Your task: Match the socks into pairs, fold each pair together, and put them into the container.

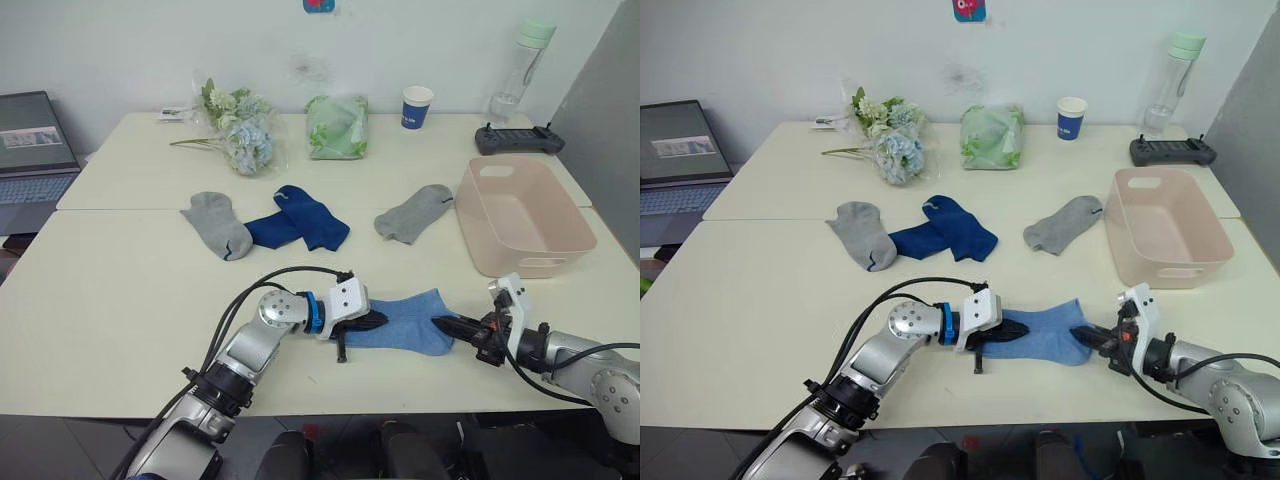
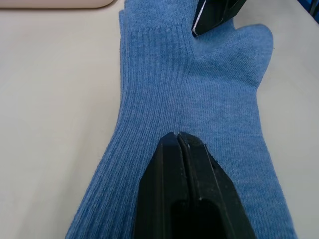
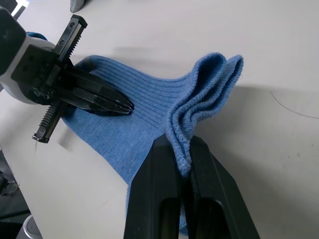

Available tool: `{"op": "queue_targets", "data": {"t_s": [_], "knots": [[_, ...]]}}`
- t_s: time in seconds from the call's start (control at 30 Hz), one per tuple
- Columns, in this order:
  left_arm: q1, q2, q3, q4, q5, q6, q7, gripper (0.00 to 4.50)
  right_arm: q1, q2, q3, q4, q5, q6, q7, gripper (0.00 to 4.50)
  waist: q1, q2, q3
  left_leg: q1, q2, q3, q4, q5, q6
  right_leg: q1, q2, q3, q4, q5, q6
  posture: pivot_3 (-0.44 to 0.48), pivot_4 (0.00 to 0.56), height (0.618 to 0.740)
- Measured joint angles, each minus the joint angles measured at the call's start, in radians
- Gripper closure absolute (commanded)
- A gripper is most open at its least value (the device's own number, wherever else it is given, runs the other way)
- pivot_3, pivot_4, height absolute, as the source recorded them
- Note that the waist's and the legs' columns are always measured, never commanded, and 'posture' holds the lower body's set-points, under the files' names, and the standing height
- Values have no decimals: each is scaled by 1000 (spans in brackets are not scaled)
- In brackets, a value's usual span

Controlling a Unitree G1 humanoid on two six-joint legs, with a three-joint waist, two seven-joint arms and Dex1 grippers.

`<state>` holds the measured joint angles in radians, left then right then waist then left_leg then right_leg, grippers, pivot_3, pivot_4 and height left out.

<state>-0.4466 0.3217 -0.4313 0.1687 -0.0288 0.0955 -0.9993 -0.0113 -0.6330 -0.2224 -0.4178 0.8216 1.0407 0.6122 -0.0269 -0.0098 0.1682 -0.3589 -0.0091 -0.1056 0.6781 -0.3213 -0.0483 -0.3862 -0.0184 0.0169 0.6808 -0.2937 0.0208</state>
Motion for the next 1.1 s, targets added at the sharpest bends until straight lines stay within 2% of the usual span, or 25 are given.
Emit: {"op": "queue_targets", "data": {"t_s": [0.2,0.4,0.57,0.67,0.93,1.1], "knots": [[0,-3,-2,1,5,0,10,4500,-64,17,-5,-10,98,41,-10,4489,0,0,-1,1,0,-1,0,0,0,1,0,0,0,0,0,0,150,740],[4,-9,3,-4,1,16,10,4500,-171,107,7,-19,260,108,-89,4489,0,0,-1,1,0,-1,0,0,0,1,0,0,0,0,0,0,150,740],[11,-11,8,-17,-1,34,19,4500,-228,179,70,13,259,112,-140,4489,0,0,-1,0,0,-1,0,0,0,1,0,0,0,0,0,0,150,740],[37,-5,26,-59,-25,72,28,4500,-247,185,94,31,253,109,-142,4489,-1,0,-1,0,0,-1,0,0,0,0,0,0,0,0,0,0,150,740],[110,174,181,-345,-181,333,-8,4500,-258,183,133,33,234,92,-125,4489,-4,1,0,-1,1,-2,-1,0,0,-2,0,-1,0,0,0,0,150,740],[164,281,297,-446,-252,417,-8,4500,-297,212,253,68,137,46,-104,4489,-6,1,0,-1,2,-2,-1,0,0,-2,0,-1,0,0,0,0,150,740]]}}
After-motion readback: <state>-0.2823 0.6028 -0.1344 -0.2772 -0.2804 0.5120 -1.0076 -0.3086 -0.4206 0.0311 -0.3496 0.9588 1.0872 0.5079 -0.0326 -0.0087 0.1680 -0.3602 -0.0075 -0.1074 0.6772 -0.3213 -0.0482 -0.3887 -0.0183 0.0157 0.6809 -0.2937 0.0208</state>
